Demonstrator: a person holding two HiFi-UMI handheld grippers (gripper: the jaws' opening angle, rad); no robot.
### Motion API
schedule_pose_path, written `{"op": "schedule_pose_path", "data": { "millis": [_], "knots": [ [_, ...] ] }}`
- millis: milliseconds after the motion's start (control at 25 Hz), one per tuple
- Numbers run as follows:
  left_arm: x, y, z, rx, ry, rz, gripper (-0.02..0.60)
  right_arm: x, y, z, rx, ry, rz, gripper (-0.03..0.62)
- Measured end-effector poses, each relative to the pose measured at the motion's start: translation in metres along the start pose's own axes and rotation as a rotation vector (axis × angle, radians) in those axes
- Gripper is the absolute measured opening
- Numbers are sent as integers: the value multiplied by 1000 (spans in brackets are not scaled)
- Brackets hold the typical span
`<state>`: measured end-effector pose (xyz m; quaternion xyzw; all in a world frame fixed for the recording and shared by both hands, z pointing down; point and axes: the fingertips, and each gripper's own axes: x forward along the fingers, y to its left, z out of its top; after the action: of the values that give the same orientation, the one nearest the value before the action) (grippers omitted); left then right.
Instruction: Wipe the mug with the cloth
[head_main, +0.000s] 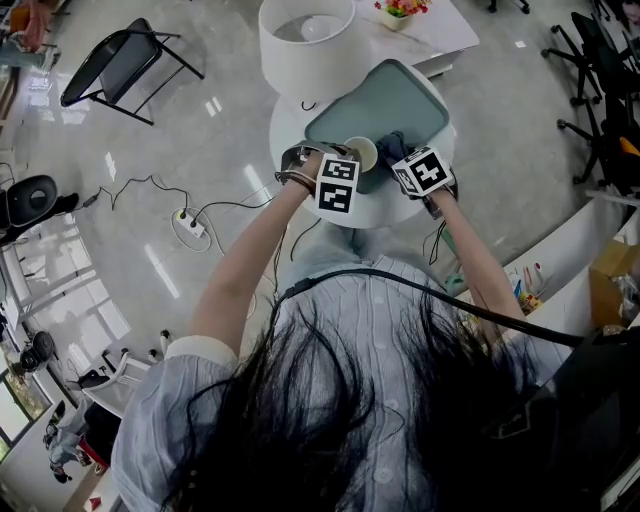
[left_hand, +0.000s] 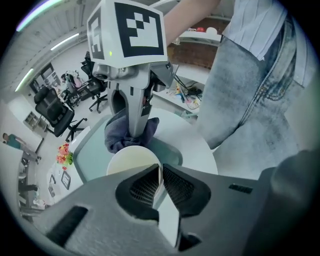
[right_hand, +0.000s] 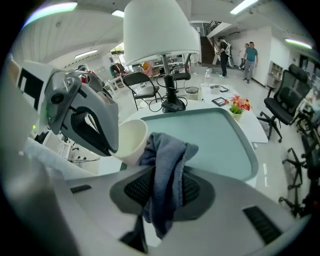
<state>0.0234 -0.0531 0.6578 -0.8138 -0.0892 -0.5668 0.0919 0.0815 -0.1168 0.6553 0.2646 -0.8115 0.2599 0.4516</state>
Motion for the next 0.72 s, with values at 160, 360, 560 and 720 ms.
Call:
{"op": "schedule_pose_path", "data": {
  "millis": [160,360,560,720],
  "knots": [
    [0,-1,0,46,10,-16,40,1,0,4,-105,33,-12,94],
    [-1,-2,-1,102,19,-21,40,1,-3,9,-213,60,-11,94],
    [-2,-3,-3,151,28,-23,40,1,-4,21,-316,79,-18,94],
    [-2,-4,-3,180,34,-19,40,0,-1,28,-377,82,-20,94]
  ]
}}
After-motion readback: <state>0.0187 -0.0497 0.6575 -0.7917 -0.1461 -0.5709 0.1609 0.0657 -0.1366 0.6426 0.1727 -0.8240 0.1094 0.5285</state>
